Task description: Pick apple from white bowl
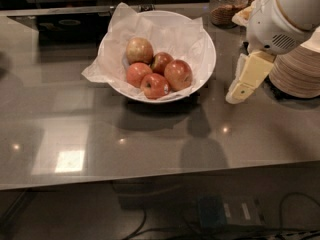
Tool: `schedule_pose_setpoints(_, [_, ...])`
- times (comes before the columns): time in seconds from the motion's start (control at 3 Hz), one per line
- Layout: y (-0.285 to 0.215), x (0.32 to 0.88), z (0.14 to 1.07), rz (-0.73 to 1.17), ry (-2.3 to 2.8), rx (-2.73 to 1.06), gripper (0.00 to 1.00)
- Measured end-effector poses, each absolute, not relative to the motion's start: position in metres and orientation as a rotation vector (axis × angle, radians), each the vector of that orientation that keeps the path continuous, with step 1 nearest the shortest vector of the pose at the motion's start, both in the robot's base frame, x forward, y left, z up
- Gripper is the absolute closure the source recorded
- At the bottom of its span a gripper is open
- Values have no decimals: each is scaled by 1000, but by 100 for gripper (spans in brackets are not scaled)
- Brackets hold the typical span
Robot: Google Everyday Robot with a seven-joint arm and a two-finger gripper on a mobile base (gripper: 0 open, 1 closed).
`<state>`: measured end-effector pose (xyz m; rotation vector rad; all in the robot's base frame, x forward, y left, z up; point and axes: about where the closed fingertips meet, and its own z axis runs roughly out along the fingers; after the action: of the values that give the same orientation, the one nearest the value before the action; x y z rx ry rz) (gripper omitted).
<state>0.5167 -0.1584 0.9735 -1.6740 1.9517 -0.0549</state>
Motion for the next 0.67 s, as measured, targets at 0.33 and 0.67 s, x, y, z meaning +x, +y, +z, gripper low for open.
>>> schedule_pose_setpoints(0.33, [-138, 539, 974, 21, 1864, -1659, 0])
schedule_pose_setpoints(0.67, [-122, 558, 971, 81, 1820, -1658, 19])
